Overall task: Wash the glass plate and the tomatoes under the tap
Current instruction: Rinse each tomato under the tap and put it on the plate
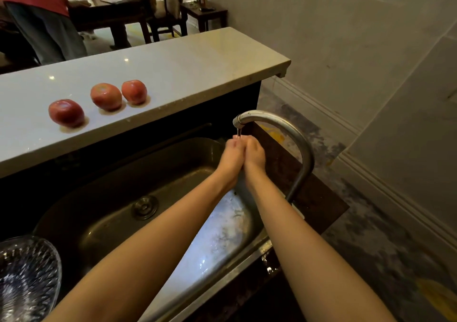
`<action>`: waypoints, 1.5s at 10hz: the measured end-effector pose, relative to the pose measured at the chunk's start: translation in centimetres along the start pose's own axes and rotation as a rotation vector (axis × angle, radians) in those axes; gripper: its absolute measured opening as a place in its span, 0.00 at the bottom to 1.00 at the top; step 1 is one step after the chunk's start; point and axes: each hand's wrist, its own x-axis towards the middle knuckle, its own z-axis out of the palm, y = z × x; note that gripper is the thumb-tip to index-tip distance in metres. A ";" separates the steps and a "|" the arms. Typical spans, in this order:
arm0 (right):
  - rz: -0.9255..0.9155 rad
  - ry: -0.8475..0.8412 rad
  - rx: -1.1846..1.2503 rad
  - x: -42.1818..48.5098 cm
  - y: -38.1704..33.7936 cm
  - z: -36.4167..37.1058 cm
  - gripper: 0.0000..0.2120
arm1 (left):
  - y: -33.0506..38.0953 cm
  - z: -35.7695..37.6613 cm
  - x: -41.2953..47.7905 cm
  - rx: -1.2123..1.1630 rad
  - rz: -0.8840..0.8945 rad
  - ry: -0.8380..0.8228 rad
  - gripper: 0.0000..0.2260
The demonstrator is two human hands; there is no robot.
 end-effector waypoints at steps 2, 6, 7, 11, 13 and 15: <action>-0.192 -0.100 -0.234 -1.2 0.7 0.9 0.14 | 0.8 -1.7 0.7 -0.095 0.003 0.103 0.17; -0.106 -0.088 -0.129 -1.4 0.2 0.4 0.11 | 0.2 -1.9 0.7 0.020 -0.041 0.063 0.21; 0.166 0.118 -0.006 -0.4 -1.6 0.3 0.16 | -0.6 -0.5 -0.1 0.024 -0.004 0.028 0.21; -0.082 -0.035 -0.115 -2.2 -0.6 0.7 0.16 | -0.3 -2.3 -0.7 -0.013 -0.026 0.026 0.26; 0.118 -0.013 0.043 -1.4 -1.3 0.9 0.20 | -0.9 -1.7 -0.7 -0.047 0.087 0.014 0.15; -0.107 -0.137 -0.115 -1.5 -0.3 0.2 0.13 | 0.7 -1.7 0.2 -0.142 -0.113 0.044 0.22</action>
